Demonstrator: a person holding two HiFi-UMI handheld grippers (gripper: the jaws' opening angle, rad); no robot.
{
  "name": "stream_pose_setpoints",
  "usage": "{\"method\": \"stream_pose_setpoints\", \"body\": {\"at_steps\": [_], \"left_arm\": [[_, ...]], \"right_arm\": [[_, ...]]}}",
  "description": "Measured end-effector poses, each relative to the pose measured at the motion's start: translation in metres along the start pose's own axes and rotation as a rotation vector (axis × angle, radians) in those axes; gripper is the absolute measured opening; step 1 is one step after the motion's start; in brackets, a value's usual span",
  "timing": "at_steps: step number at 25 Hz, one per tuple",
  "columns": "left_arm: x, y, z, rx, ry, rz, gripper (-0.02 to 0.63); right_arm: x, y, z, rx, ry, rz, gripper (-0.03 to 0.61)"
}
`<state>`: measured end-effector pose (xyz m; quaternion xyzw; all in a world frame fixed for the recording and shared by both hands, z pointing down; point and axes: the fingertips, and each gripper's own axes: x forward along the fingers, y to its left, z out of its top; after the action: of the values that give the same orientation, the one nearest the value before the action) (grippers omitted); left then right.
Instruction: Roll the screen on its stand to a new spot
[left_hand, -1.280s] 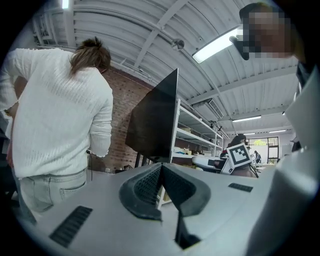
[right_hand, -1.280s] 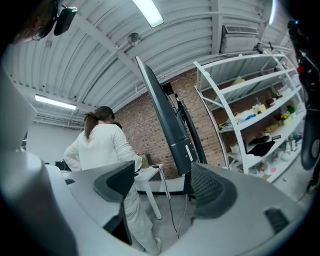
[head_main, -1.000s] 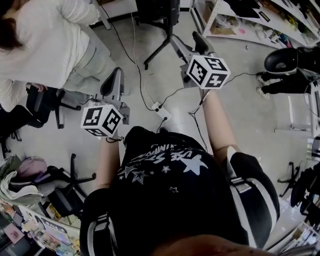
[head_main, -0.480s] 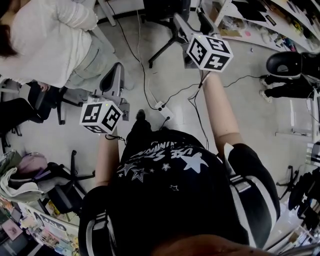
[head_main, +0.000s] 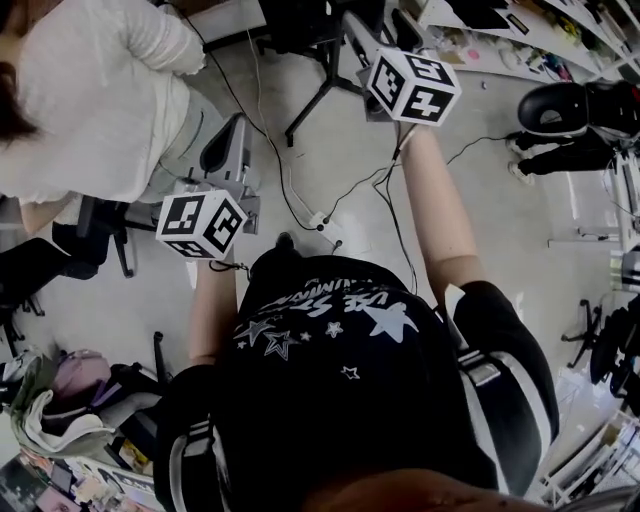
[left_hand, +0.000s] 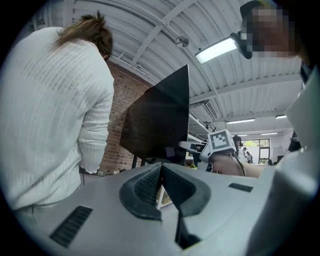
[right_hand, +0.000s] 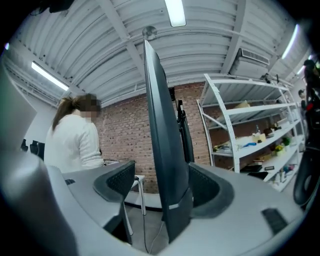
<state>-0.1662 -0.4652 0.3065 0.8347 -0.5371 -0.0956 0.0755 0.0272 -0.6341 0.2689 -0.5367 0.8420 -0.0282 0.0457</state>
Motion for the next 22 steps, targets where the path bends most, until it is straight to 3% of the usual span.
{"method": "stream_pose_setpoints", "body": {"at_steps": [9,18,20,22], "left_arm": [[0.048,0.003,0.004,-0.005,0.016,-0.156,0.009],[0.062,0.013,0.011,-0.009,0.027,-0.196,0.009],[0.066,0.018,0.010,-0.014,0.031,-0.195,0.009],[0.071,0.020,0.009,-0.013,0.034,-0.197,0.009]], "right_arm": [[0.035,-0.017,0.014,-0.052,-0.008,-0.104,0.344],[0.051,-0.036,0.014,-0.078,-0.002,-0.192,0.340],[0.051,-0.038,0.014,-0.088,-0.007,-0.207,0.266],[0.051,-0.036,0.013,-0.114,-0.008,-0.212,0.231]]}}
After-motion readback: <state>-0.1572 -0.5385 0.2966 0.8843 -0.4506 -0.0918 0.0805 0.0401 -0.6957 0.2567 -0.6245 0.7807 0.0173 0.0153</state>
